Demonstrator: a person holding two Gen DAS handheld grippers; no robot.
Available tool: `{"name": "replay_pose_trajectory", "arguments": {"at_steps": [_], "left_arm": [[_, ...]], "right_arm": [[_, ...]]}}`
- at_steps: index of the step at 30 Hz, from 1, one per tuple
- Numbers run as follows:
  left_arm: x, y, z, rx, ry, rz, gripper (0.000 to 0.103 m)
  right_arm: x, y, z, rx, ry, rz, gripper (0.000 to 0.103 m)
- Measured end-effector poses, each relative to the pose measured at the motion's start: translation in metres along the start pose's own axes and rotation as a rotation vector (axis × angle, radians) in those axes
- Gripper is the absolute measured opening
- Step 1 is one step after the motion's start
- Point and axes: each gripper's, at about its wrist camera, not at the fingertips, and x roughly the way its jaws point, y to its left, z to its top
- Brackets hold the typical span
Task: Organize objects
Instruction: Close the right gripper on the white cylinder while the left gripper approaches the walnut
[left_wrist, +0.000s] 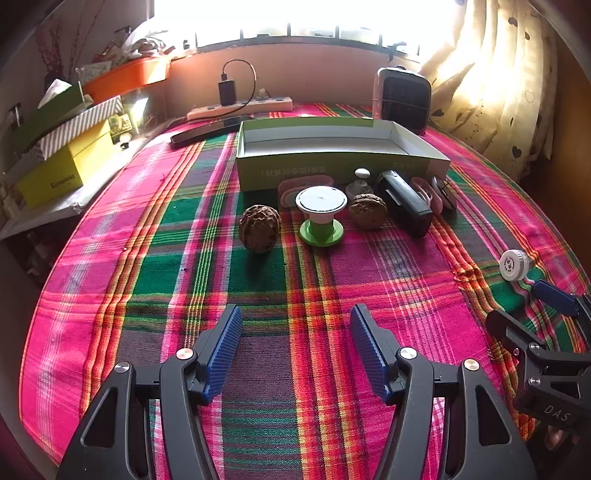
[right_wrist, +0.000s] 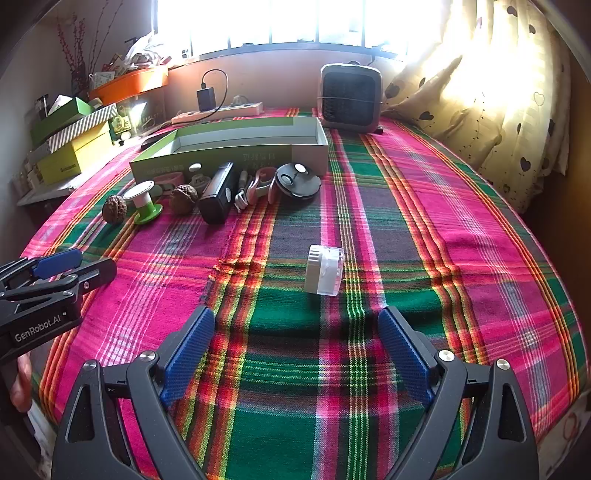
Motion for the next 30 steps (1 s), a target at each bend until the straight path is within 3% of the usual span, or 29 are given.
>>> {"name": "replay_pose_trajectory", "arguments": {"at_steps": [8, 12, 19, 30], "left_arm": [[0.001, 0.005, 0.002, 0.02, 0.018, -0.025, 0.06], [0.004, 0.011, 0.007, 0.014, 0.026, -0.022, 0.06], [0.013, 0.022, 0.018, -0.014, 0.042, -0.04, 0.06], [0.028, 0.029, 0.037, -0.042, 0.052, -0.062, 0.06]], "right_arm": [[0.001, -0.013, 0.005, 0.062, -0.003, 0.024, 0.09], [0.005, -0.018, 0.01, 0.066, 0.009, -0.007, 0.087], [0.012, -0.029, 0.019, 0.092, 0.004, -0.035, 0.073], [0.019, -0.03, 0.027, 0.076, 0.018, -0.02, 0.036]]}}
